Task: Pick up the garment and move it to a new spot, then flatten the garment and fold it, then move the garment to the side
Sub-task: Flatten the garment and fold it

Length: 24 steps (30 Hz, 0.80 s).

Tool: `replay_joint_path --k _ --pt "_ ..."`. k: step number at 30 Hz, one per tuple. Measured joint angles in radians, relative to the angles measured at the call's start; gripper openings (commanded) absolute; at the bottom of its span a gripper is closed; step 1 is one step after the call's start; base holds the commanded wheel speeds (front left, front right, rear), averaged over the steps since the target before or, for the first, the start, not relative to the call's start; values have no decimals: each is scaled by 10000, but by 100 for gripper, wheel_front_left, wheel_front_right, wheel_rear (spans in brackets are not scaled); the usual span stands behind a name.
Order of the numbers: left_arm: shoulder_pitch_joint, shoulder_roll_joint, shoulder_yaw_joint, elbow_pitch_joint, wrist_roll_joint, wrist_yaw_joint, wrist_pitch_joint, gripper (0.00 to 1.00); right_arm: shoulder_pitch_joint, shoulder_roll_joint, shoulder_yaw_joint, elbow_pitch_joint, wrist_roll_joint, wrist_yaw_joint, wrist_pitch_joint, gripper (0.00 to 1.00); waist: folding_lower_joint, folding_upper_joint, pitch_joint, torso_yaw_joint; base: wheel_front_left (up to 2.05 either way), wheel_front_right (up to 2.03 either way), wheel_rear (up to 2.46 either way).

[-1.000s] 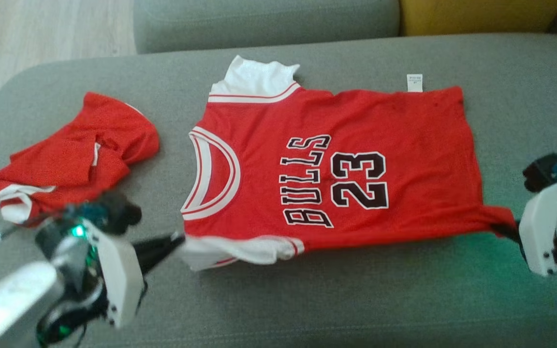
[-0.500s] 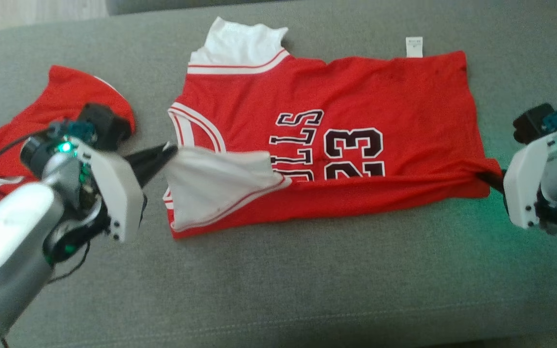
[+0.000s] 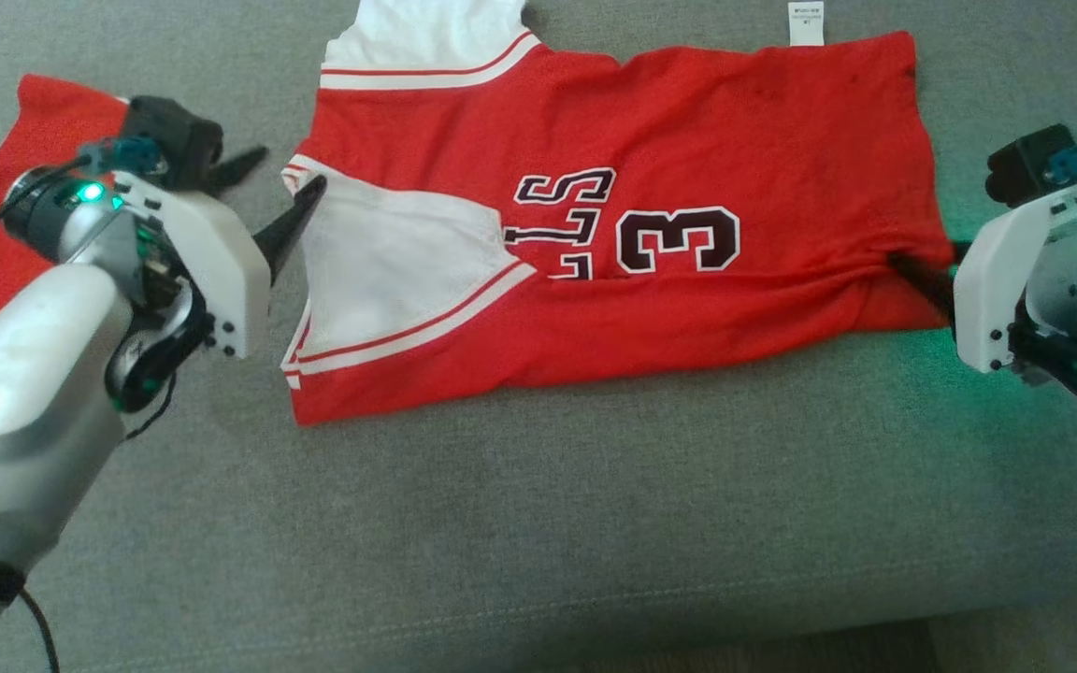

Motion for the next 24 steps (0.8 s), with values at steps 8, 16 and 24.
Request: replay_joint_path --k 8,16,24 --pt "3 -938 961 1081 -297 1149 -2069 100 21 201 -732 380 372 0 -2280 100 -1 0 -224 183 0 0 0" --pt "1197 -1616 2184 756 -871 1962 -3626 100 481 370 -1580 529 247 0 -5120 100 -1 0 -837 364 0 0 0" --pt "3852 -2794 4963 -1833 593 2426 -3670 100 1933 1204 -3260 616 -1147 0 -6144 100 -1 0 -1547 416 0 0 0"
